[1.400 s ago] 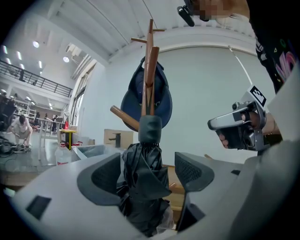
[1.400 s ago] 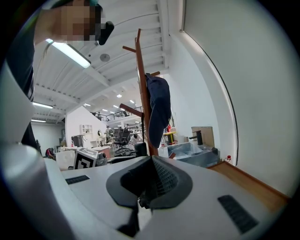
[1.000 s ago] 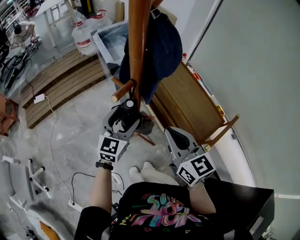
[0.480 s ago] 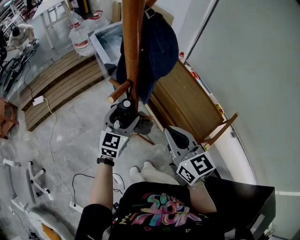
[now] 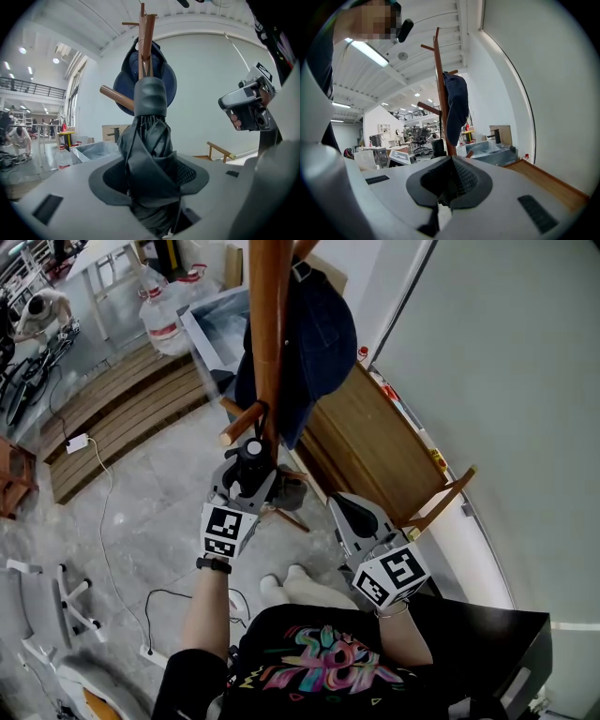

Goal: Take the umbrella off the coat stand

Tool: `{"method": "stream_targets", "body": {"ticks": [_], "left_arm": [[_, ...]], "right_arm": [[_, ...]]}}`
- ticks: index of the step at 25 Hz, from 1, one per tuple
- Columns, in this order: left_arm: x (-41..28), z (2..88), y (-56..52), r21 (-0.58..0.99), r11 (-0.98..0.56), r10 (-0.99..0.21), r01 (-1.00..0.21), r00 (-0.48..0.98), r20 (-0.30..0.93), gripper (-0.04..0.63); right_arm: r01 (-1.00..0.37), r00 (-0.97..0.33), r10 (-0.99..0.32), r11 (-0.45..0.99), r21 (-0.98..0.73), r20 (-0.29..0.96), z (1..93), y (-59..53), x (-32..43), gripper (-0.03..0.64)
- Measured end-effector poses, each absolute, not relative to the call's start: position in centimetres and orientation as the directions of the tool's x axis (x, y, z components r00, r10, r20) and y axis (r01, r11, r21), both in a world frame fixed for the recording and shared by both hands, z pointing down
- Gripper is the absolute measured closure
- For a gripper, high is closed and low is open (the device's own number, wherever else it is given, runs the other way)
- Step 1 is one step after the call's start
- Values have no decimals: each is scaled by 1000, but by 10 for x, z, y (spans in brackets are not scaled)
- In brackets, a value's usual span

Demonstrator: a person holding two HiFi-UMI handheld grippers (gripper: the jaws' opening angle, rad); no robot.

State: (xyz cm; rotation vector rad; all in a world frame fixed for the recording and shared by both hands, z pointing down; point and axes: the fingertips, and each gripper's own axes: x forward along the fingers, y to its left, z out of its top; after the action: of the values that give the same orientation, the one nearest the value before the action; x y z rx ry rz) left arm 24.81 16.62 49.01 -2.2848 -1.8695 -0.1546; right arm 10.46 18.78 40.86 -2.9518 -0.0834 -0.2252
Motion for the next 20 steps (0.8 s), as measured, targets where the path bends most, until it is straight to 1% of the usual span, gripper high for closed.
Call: {"method": "stream_targets", "body": {"ticks": [6,20], "left_arm": [[244,477,164,-70,-185,962,980,195,192,339],[231,446,142,-40,-209,962,977,213,170,342]], "right_arm": [[80,986,52,-980,-180,157,403,190,106,601],[63,992,43,-983,-175,116,386,180,103,601]]}}
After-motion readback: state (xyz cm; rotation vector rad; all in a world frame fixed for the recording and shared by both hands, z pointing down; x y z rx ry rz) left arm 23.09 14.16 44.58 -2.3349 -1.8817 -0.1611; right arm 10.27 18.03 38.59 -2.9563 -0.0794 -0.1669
